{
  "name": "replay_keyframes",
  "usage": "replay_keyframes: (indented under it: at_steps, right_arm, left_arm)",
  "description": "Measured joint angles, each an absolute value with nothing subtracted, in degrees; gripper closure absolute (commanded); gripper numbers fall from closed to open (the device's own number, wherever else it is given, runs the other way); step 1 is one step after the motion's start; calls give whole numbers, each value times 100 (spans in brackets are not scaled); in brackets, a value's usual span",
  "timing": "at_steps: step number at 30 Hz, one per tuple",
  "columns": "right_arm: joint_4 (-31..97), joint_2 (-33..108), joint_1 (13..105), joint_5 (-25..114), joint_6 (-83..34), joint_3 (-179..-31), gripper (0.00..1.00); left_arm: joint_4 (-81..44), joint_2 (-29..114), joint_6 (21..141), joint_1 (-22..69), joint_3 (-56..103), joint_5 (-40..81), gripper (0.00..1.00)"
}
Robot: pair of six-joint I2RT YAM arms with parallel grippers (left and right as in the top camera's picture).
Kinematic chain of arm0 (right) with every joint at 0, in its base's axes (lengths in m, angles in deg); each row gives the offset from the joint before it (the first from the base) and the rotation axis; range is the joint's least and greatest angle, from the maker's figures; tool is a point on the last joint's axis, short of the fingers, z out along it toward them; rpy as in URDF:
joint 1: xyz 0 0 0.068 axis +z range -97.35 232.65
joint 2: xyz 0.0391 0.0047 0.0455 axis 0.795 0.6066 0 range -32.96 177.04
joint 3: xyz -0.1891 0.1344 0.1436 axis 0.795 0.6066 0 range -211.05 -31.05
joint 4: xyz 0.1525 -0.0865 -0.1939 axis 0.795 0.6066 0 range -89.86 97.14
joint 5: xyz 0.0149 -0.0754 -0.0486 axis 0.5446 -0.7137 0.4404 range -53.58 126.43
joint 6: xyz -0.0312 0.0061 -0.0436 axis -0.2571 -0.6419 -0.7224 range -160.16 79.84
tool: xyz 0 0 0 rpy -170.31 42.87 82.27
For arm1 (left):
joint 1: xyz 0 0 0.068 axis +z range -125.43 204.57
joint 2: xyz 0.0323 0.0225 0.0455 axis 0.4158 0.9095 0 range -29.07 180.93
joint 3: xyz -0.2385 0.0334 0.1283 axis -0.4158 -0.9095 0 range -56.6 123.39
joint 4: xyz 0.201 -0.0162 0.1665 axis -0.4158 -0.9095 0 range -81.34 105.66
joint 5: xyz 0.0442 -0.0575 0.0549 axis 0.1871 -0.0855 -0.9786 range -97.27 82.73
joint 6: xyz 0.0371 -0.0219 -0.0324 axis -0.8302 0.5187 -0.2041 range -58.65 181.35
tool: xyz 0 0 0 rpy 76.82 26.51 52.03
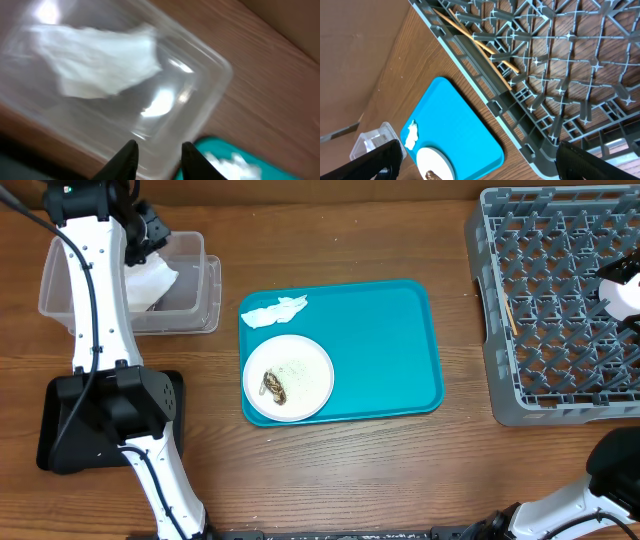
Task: Sort waste into correct bins and load items into the dishwasher
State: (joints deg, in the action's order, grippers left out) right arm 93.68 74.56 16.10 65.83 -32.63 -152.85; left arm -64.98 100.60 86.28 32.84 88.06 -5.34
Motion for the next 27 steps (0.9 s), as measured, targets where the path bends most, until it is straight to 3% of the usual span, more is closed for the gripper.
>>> replay_keyframes:
  at_steps: [3, 6, 10, 17, 27]
  right_arm:
    - [9368, 7456, 1610, 6581, -3263, -15285, 0]
    - [9368, 7456, 1610, 6583, -3265, -15285, 0]
    - [9370, 7456, 1610, 6581, -3265, -15285, 0]
    - [9372, 7456, 1610, 6581, -3265, -15285, 0]
    - [9368, 7456, 1610, 6581, -3263, -15285, 0]
  left_arm:
    - [-6618, 10060, 7985, 3192, 8810, 664, 39]
    - [-6852, 10060, 7240, 2825, 8810, 1348, 25]
    - [-6909, 10060, 6663, 2038, 8795, 1202, 23]
    - [-6004, 10077, 6280, 651, 7704, -473, 24]
    - [-4935, 10112, 5988, 609, 5848, -1211, 27]
